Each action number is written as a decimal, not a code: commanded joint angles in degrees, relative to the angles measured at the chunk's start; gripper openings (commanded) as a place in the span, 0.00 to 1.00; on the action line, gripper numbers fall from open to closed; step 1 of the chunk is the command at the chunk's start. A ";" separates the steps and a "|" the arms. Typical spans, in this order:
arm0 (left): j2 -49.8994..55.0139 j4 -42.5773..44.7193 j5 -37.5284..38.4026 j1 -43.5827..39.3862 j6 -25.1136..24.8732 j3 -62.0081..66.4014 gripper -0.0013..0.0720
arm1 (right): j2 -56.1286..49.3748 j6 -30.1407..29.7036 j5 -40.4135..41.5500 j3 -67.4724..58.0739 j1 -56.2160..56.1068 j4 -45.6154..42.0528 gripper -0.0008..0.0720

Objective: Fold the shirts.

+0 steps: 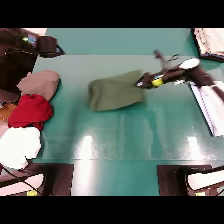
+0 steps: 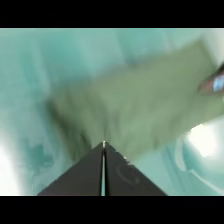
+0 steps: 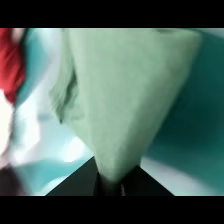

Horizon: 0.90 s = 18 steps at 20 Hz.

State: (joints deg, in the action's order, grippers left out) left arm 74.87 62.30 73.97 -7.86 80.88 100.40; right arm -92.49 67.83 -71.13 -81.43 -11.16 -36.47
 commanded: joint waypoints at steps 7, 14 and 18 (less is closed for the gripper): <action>0.02 -0.11 -12.46 -13.97 -0.28 0.00 0.05 | 9.86 2.12 3.74 -0.07 36.20 -9.40 0.04; 0.02 0.31 -11.98 -14.78 0.33 0.00 0.05 | 5.31 -2.16 11.78 -0.26 44.22 3.34 0.04; 0.02 0.31 -11.80 -14.78 0.31 0.00 0.05 | 5.31 -2.99 11.98 -7.32 45.59 5.09 0.04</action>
State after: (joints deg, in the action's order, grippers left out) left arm 74.87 62.48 62.15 -22.50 81.10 100.40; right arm -86.89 65.73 -60.16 -84.79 32.93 -34.17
